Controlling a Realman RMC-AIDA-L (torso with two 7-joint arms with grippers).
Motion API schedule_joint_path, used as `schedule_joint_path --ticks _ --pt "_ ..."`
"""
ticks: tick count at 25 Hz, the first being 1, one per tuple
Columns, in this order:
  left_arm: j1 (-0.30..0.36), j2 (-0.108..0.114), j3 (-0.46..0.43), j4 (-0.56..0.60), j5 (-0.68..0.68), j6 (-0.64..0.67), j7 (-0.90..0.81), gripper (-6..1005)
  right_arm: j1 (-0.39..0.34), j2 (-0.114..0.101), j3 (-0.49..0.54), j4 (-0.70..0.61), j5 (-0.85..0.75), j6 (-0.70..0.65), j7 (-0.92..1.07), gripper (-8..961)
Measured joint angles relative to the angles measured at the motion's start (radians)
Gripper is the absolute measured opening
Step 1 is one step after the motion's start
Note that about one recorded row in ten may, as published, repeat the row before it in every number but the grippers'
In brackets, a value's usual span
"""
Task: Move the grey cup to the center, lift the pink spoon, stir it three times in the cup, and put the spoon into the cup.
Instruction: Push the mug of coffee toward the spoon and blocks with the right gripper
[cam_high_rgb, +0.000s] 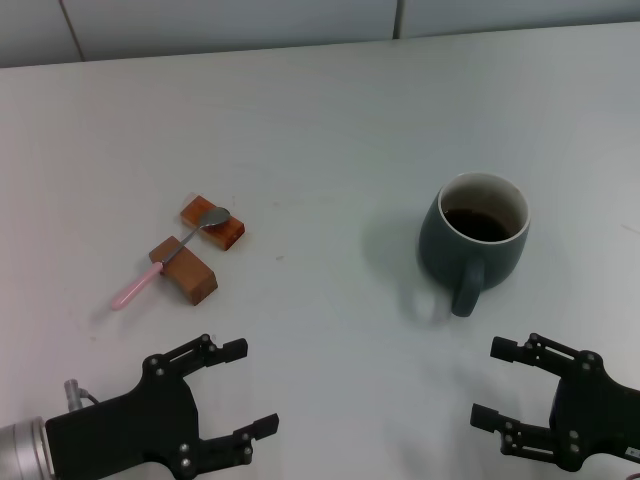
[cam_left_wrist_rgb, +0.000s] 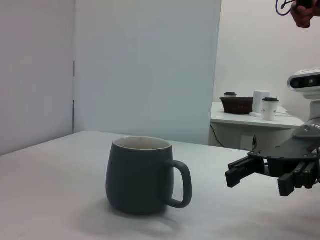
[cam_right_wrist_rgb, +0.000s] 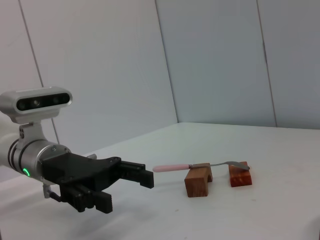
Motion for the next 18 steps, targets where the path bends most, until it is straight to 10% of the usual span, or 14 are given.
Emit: schedule_joint_path --ticks 18 --pt "0.003 0.001 -0.008 0.0 -0.001 -0.005 0.004 829 0.016 0.0 0.0 0.026 -0.016 0.013 -0.002 813"
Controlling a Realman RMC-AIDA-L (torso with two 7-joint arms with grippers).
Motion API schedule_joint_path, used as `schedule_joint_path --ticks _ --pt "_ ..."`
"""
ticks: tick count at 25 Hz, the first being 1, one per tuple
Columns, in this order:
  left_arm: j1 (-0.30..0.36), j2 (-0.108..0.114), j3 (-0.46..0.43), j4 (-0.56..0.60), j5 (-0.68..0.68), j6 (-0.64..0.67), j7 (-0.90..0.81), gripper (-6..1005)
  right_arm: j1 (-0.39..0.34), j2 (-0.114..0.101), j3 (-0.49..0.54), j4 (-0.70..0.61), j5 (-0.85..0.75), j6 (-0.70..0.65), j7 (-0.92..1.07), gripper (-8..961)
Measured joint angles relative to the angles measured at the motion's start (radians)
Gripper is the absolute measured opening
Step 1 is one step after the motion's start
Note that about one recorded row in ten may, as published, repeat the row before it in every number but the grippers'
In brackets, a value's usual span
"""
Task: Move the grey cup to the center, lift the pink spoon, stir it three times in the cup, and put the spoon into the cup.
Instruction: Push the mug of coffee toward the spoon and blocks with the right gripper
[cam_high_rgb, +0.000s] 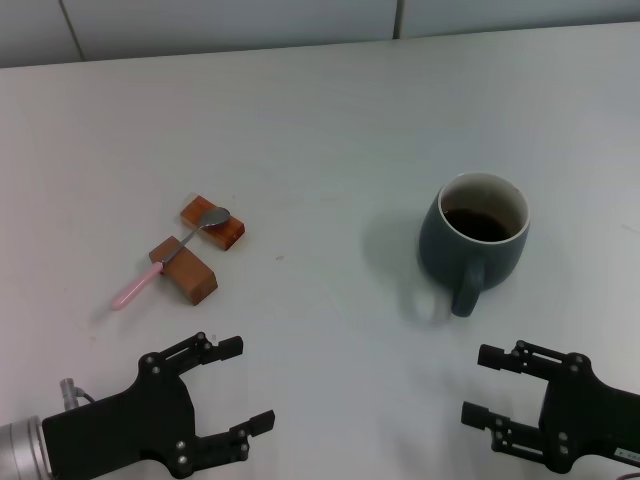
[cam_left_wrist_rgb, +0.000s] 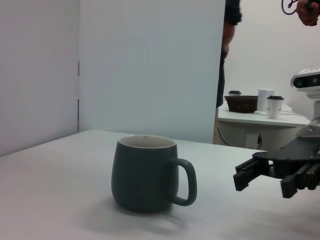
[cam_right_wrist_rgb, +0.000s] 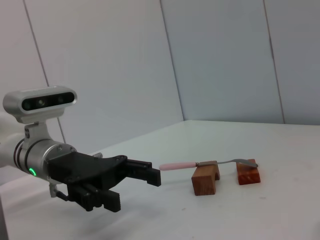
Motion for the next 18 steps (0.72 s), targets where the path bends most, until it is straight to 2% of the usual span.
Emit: schedule_joint_path --ticks 3,9,18 --pt "0.0 0.0 -0.001 0.0 0.0 0.0 0.0 829 0.008 0.0 0.007 0.004 -0.003 0.008 0.011 812" --pt "0.001 0.0 -0.001 -0.001 0.001 -0.001 0.0 829 0.017 -0.001 0.007 0.009 -0.006 0.019 0.025 627" --pt "0.001 -0.001 -0.001 -0.001 0.001 -0.001 0.0 829 0.018 -0.002 0.011 0.01 -0.002 0.022 0.023 218"
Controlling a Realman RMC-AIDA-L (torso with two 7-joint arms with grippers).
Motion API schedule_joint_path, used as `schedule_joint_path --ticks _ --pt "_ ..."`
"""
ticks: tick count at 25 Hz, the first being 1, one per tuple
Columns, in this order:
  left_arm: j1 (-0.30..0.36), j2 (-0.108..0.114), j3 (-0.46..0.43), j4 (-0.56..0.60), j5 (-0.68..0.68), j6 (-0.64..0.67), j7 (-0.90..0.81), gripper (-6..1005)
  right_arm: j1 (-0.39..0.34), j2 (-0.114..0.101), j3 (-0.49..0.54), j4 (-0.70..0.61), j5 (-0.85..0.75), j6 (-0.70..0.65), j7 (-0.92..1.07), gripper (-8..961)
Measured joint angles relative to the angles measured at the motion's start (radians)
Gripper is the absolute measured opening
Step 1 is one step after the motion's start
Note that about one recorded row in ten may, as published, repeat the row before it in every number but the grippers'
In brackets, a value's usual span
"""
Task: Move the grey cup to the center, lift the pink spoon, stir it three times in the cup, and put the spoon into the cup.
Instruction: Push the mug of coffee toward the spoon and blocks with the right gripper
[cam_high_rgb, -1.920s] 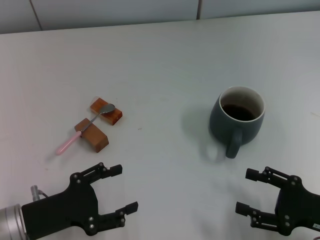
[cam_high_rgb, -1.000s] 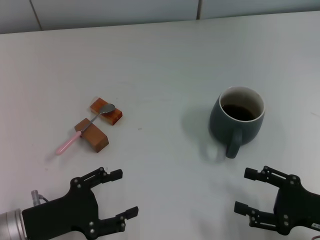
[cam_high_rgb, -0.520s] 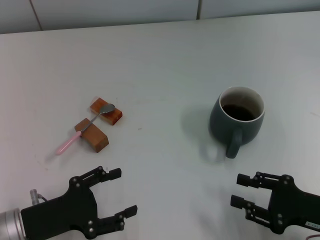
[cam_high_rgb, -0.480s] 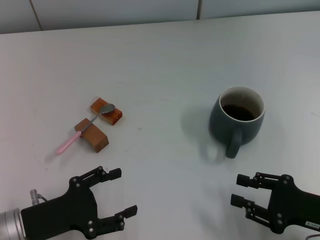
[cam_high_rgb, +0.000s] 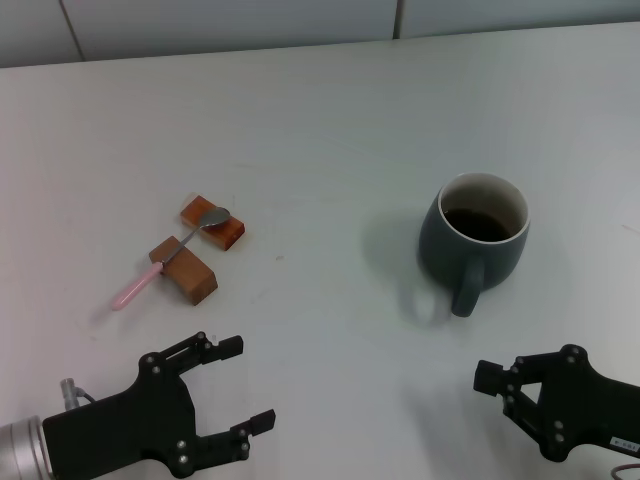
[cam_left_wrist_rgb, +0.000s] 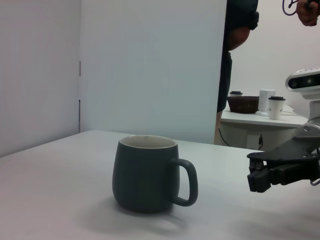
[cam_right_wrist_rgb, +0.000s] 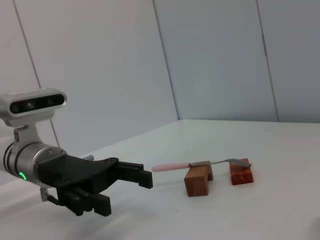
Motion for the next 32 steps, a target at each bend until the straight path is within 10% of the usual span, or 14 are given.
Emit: schedule_joint_path --ticks 4,18,32 --pt "0.0 0.001 0.0 0.0 -0.005 0.0 0.0 829 -0.001 0.002 0.034 0.004 0.005 -0.01 -0.031 28" --pt "-0.001 0.001 -0.004 0.001 -0.009 -0.003 0.001 829 -0.045 0.007 0.623 0.24 0.205 0.026 -0.515 34" --pt "-0.005 -0.002 -0.029 0.0 -0.01 -0.006 0.003 829 0.146 0.006 0.551 0.246 0.2 0.441 -0.631 32"
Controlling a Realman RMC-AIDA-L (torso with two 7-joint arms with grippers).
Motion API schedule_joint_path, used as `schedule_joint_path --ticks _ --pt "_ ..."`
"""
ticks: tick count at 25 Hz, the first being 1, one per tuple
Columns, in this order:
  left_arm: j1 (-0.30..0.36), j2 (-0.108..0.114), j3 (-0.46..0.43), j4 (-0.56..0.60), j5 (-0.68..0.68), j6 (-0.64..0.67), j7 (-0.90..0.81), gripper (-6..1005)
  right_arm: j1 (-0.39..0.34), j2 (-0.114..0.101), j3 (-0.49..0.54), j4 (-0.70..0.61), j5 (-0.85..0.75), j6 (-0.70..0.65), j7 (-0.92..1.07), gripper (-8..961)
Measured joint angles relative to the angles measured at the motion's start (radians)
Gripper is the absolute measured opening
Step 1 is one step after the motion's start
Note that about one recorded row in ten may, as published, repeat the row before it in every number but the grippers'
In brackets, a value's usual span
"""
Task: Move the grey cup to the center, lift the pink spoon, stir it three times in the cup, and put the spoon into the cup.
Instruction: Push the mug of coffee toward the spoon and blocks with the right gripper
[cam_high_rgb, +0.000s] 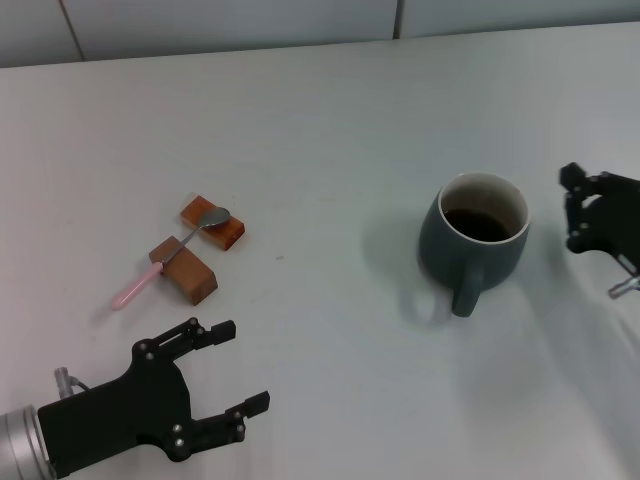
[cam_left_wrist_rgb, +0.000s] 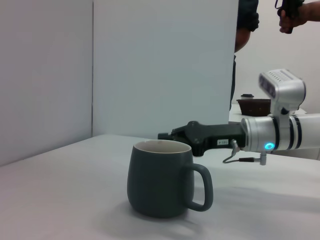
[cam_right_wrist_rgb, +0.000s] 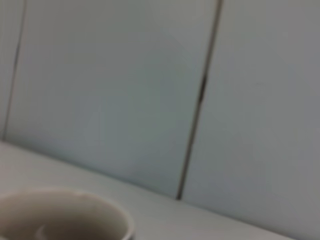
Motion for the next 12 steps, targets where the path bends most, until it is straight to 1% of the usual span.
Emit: schedule_joint_path --ticks 6,8,12 --pt "-0.003 0.0 -0.01 0.0 0.0 0.0 0.0 829 0.036 0.0 -0.071 0.04 0.0 0.072 -0.063 26" --pt "-0.003 0.0 -0.01 0.0 0.0 0.0 0.0 829 0.041 0.0 -0.096 0.05 0.0 0.084 -0.069 24" --pt "-0.003 0.0 -0.011 0.001 0.0 0.0 0.0 829 0.044 0.0 -0.115 0.068 0.0 0.086 -0.074 21"
